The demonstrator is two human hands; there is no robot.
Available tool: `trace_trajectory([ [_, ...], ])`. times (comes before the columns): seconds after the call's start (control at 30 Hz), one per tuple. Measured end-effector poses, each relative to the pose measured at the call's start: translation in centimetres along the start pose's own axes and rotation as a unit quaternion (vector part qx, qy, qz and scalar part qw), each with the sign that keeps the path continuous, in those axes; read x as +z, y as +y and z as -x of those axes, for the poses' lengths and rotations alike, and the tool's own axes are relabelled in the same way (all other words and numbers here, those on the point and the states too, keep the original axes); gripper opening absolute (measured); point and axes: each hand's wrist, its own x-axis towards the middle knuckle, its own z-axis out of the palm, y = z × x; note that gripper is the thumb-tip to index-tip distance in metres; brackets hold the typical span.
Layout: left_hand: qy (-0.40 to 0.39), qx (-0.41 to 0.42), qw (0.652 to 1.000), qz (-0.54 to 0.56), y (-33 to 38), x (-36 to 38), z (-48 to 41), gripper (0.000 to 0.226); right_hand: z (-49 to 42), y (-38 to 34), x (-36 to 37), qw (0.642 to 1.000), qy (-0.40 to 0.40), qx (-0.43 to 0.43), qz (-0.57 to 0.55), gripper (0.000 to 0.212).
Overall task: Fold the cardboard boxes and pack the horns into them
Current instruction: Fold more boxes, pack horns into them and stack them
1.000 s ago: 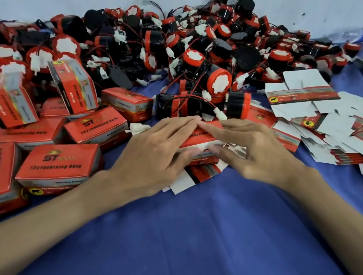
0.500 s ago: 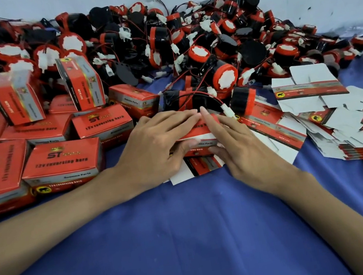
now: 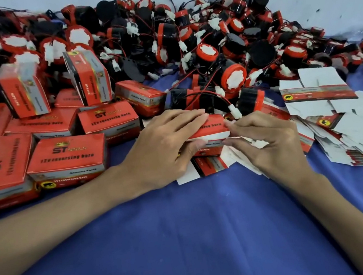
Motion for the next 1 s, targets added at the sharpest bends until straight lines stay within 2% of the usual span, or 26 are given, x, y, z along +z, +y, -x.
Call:
trace_trajectory([
  [0.13, -0.016, 0.018, 0.999, -0.039, 0.3, -0.1, -0.1, 0.045, 0.1, 0.0, 0.5, 1.000, -0.013, -0.022, -0.018, 0.017],
  [0.3, 0.000, 0.037, 0.996, -0.077, 0.3, 0.0, -0.1, 0.037, -0.1, -0.1, 0.7, 0.996, -0.049, -0.071, 0.021, 0.004],
  [0.37, 0.009, 0.037, 0.996, -0.084, 0.3, 0.1, -0.1, 0.035, -0.3, -0.2, 0.8, 0.996, -0.058, -0.065, 0.024, 0.007],
  [0.47, 0.015, 0.035, 0.995, -0.088, 0.5, 0.0, -0.1, 0.035, -0.6, 0.0, 0.3, 0.997, -0.063, -0.022, 0.032, 0.023],
  [0.53, 0.008, 0.029, 0.994, -0.104, 0.8, -0.1, -0.2, 0.039, -1.0, 0.9, -0.5, 0.994, -0.036, 0.022, 0.098, 0.025],
  [0.57, 0.001, 0.026, 0.993, -0.119, 1.0, -0.2, -0.3, 0.042, -1.2, 1.5, -0.9, 0.989, -0.027, 0.061, 0.136, 0.032],
  [0.63, -0.011, 0.023, 0.988, -0.150, 1.4, -0.4, -0.3, 0.047, -1.3, 2.6, -1.3, 0.970, -0.056, 0.175, 0.159, 0.058],
  [0.73, -0.034, 0.009, 0.984, -0.176, 2.0, -1.0, -0.5, 0.041, -0.6, 3.7, -1.1, 0.932, -0.142, 0.322, 0.090, 0.082],
  [0.87, -0.089, -0.021, 0.977, -0.192, 2.7, -2.0, -1.0, 0.035, -2.1, 5.0, -1.9, 0.920, -0.160, 0.353, 0.058, 0.080],
  [1.0, -0.144, 0.045, 0.959, -0.240, 3.8, -1.6, -0.3, 0.026, -0.7, 4.0, -1.8, 0.922, -0.155, 0.303, 0.183, 0.085],
])
